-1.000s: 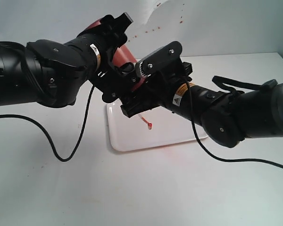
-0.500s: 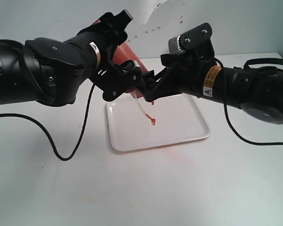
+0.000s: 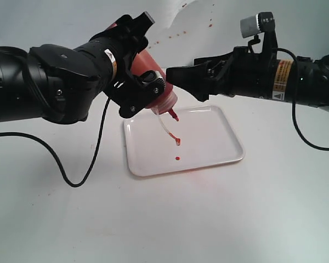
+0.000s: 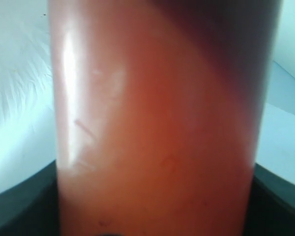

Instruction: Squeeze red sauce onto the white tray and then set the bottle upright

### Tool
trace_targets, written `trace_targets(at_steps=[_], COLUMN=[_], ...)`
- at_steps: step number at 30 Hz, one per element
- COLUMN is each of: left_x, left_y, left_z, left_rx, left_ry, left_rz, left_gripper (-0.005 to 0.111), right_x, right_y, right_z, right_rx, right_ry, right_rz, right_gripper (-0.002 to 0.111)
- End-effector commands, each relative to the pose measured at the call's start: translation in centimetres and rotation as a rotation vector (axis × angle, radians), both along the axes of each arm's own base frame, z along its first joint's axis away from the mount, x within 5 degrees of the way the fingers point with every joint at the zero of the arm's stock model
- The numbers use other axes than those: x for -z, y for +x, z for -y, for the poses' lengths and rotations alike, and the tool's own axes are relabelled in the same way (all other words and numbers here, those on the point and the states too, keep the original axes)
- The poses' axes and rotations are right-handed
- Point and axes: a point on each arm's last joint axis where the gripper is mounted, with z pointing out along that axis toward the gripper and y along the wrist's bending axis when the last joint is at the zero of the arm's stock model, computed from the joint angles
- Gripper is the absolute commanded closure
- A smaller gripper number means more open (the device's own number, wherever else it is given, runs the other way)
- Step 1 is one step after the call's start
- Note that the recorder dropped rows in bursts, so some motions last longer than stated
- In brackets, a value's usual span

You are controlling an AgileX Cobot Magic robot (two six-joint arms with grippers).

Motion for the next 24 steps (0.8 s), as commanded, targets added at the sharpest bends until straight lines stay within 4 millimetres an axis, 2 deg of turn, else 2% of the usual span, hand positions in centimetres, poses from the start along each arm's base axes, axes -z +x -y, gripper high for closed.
trace_targets(at_steps=[1,10,17,24], left_x=[-0.7,-0.7,-0.7,-0.7], left_y=[0.0,0.0,0.0,0.0], left_z=[-0.1,-0.1,-0.1,-0.1], left_rx=[-0.016,-0.015,-0.015,-0.015], left_ry=[-0.006,-0.007,-0.007,-0.007], left_rz=[0.029,0.028,0.028,0.028], left_gripper=[0.107,0.107,0.107,0.107], right_x=[-0.2,0.2,0.1,2.3], right_y=[0.5,0.9,1.4,2.6], right_z=[0.4,0.7,0.6,-1.0], right_rx=[0.053,0.086,0.085,-0.079], right_ry=[0.031,-0.064,-0.041,-0.023], right_rz=[-0.017,0.046,0.051,-0.025], right_gripper=[0.016,0.016,0.018,0.02])
